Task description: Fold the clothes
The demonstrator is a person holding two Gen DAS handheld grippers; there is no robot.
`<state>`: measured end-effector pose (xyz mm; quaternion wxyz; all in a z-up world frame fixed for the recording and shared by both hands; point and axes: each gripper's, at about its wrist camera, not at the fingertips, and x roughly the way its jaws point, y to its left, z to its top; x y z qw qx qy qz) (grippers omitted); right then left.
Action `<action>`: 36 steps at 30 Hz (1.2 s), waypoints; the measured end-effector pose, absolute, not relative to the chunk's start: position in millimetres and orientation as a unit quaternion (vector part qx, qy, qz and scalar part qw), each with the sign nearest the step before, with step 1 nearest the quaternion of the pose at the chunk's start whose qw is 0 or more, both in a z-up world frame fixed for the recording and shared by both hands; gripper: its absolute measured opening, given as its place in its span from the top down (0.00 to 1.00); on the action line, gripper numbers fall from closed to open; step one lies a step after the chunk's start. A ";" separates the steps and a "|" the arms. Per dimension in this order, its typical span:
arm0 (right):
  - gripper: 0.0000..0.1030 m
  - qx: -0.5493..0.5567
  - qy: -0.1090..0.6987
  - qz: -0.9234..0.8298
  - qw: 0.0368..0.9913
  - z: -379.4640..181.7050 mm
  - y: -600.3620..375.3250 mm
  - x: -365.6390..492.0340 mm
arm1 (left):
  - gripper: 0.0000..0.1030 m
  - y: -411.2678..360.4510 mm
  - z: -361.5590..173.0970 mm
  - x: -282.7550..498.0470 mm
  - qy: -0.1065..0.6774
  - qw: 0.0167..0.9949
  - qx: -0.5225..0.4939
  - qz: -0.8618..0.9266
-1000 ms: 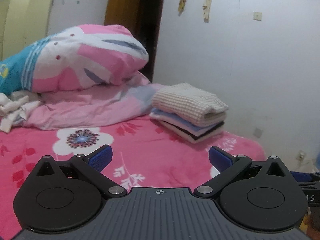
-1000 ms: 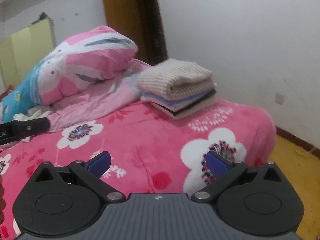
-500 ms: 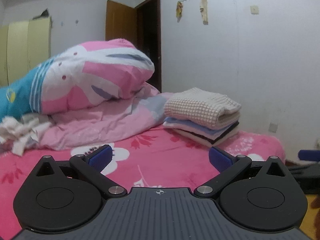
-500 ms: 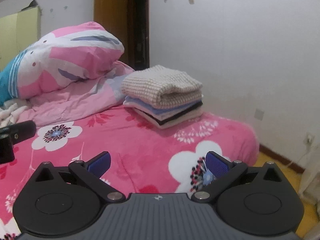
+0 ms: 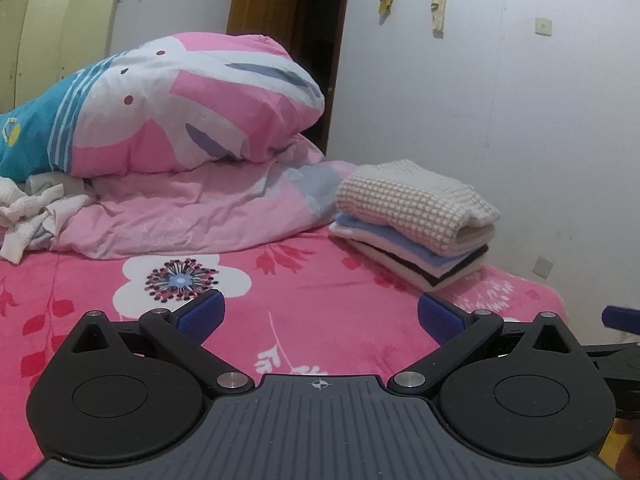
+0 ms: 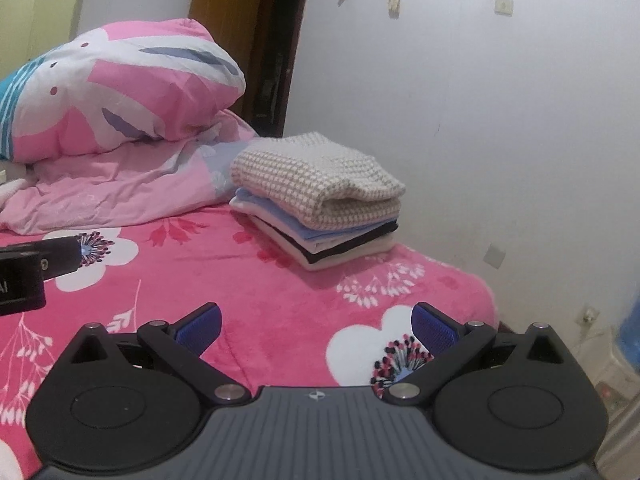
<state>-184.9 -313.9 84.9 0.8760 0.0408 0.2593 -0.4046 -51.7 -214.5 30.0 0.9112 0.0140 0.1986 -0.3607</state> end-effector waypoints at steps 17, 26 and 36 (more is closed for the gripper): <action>0.00 0.069 0.284 -0.432 0.853 70.2 -332.7 -180.2 | 0.00 -232.5 20.0 -55.9 0.214 0.901 0.035 -0.377; 0.00 0.073 0.289 -0.435 0.850 68.7 -333.2 -181.3 | 0.00 -238.4 18.3 -58.1 0.222 0.900 0.058 -0.370; 0.00 0.080 0.289 -0.437 0.848 72.9 -334.0 -182.2 | 0.00 -238.7 17.9 -58.9 0.223 0.902 0.065 -0.365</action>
